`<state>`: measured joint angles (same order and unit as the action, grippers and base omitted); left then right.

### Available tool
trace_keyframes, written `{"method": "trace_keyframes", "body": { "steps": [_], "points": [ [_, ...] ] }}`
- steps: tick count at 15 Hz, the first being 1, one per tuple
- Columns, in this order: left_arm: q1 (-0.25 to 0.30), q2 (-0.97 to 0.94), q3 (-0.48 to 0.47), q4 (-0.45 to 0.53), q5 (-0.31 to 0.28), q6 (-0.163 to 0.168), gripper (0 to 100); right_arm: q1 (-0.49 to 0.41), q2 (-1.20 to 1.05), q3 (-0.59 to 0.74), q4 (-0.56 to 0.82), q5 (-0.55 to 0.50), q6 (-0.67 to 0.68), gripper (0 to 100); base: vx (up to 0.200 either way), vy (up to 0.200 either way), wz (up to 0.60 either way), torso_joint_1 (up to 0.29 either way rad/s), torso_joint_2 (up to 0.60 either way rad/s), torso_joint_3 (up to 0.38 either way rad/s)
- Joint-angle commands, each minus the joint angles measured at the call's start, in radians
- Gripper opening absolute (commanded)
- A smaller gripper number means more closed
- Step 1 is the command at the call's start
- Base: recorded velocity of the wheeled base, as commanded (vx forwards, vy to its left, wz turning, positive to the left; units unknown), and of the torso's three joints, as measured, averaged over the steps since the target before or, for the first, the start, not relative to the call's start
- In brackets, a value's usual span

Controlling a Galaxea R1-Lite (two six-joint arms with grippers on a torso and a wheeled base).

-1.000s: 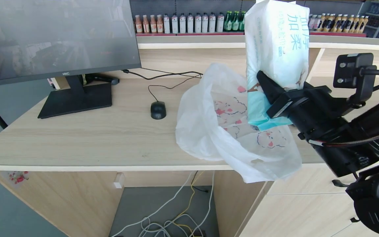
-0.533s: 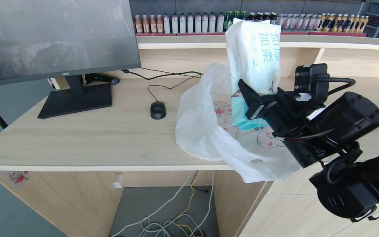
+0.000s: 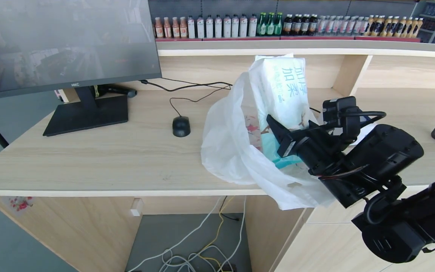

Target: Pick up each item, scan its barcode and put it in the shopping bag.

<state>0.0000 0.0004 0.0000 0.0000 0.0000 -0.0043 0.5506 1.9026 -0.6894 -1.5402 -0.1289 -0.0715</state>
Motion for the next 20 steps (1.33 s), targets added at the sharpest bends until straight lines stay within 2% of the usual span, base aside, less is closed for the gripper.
{"method": "trace_keyframes", "body": {
  "steps": [1, 20],
  "points": [
    [0.000, 0.000, 0.000, 0.000, 0.000, 0.000, 100, 0.000, -0.028, 0.033, -0.003, 0.000, -0.001, 0, 0.000, 0.000, 0.00, 0.000, 0.00, 0.000],
    [0.000, 0.000, 0.000, 0.000, 0.000, 0.000, 100, 0.009, 0.116, 0.022, -0.015, -0.001, 0.001, 0, 0.000, 0.000, 0.00, 0.000, 0.00, 0.000]
  ]
}}
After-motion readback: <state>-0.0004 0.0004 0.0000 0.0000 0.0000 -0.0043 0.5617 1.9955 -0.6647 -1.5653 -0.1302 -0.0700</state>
